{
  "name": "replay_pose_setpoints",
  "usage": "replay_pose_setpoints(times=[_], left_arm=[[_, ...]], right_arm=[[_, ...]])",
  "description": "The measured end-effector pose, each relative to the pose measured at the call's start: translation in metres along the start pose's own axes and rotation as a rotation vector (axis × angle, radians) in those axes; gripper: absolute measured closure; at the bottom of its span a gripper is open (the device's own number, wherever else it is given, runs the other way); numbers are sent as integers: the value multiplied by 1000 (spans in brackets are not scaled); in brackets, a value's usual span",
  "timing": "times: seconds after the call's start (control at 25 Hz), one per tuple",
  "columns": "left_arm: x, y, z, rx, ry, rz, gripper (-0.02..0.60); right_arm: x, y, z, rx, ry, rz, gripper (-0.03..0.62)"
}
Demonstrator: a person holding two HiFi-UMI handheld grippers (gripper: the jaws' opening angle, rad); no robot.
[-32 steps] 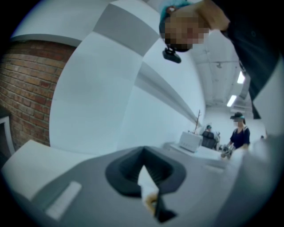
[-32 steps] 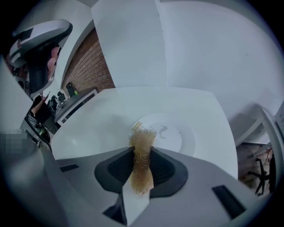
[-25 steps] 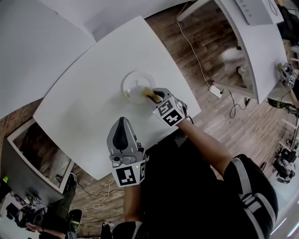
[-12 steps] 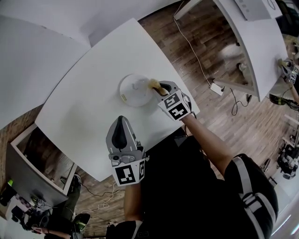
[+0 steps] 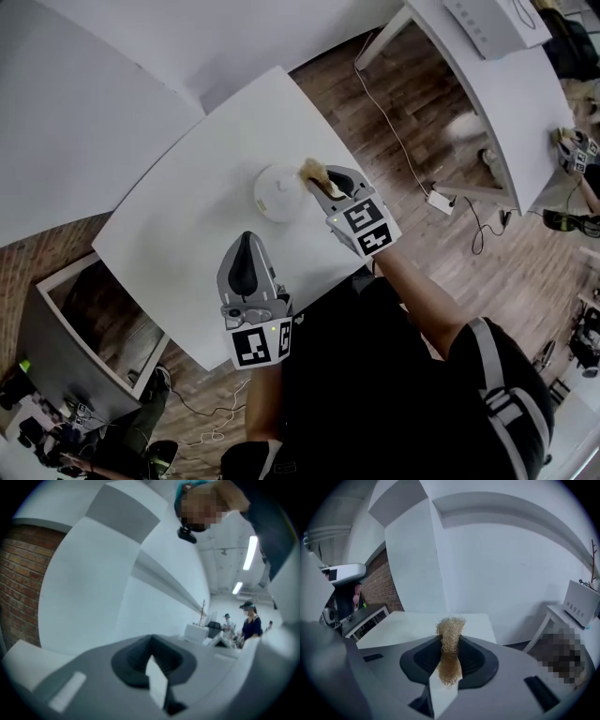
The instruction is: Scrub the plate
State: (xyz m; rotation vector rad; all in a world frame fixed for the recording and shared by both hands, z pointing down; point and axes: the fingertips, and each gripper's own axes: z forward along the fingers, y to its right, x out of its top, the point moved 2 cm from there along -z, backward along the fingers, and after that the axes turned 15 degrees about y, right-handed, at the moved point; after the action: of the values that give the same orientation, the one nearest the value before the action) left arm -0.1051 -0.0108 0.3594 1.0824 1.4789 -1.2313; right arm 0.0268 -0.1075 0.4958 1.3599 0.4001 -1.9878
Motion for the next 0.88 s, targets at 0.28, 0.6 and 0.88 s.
replay_pose_setpoints(times=[0.28,0.6,0.88], left_arm=[[38,1,-12,-20,73,3,580],[54,9,-43,-21,92,1,580],[45,10,-72,-14,66,-20,578]], right_arm=[[67,-38,-41,16,227,8,513],[82,-84,-95,33,364,-19,513],[73,-108,-115,29,397,-3,513]])
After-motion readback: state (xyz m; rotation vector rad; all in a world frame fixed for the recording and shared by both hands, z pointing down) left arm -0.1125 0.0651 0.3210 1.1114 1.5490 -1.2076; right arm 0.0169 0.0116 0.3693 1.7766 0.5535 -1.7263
